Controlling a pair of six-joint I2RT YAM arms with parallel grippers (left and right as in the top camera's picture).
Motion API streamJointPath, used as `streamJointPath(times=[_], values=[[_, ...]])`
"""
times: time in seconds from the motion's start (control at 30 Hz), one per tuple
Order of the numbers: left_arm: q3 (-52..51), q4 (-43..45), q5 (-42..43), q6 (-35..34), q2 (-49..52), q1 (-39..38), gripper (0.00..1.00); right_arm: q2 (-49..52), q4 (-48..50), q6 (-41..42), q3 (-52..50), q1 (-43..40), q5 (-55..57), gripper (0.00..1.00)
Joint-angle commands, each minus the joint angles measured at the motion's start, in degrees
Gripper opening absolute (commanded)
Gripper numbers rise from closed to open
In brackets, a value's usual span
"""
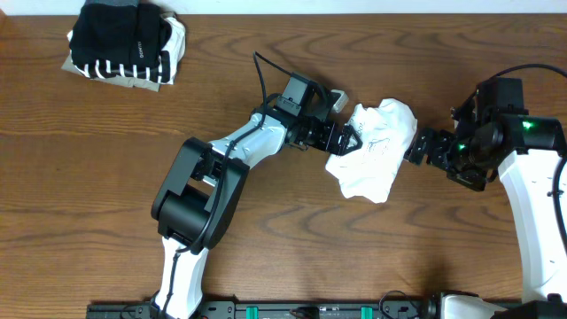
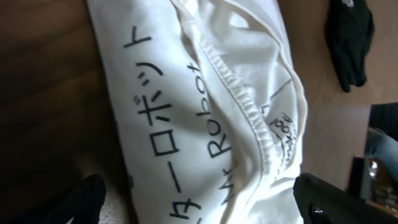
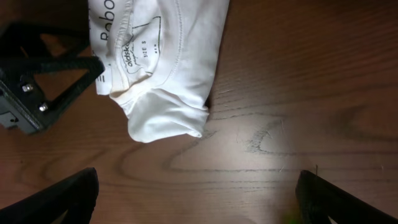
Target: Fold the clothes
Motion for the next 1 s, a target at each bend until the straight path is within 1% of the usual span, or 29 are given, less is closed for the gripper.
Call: streamJointPath(times=[0.0,0.1,0.23,0.37,0.5,0.67,0.73,0.87,0.97], values=[[1.0,-0.1,3.0,2.4,1.4,-0.7,0.98,-0.7,0.0,-1.5,0.3,-0.1,0.0,0.99],[1.0,0.0,2.6,3.2,1.5,-1.8,0.98,-0.7,0.2,-1.5,0.3,-0.1,0.0,0.99],[1.0,-0.2,-1.3,3.4,1.6,-4.1,0.98,-0.7,0.0,-1.5,0.3,-0.1,0.0,0.99],[1.0,0.3,-2.1,3.4,1.6,-5.9,0.98,-0.7,-0.2,-1.5,0.3,-0.1,-0.1,0.99],[1.0,0.0,-4.9,3.4,1.7,-6.7,0.98,-0.7,-0.2,-1.5,0.3,-0.1,0.0,0.99],[1.0,0.8,-5.0,3.4,2.9,-7.4,0.98,-0.7,-0.2,-1.5,0.3,-0.1,-0.1,0.99],[1.0,2.3,-5.0,2.8,4.3,-7.7,0.98,-0.7,-0.2,-1.5,0.3,0.0,-0.1,0.99],[1.1,7.7,-5.0,-1.9,7.3,-7.8,0.98,-0.7,-0.5,-1.9,0.2,0.3,-0.1,0.99],[1.1,10.5,-4.8,-3.2,9.0,-7.8,0.98,-0.7,-0.7,-2.6,0.0,0.6,0.0,0.99]])
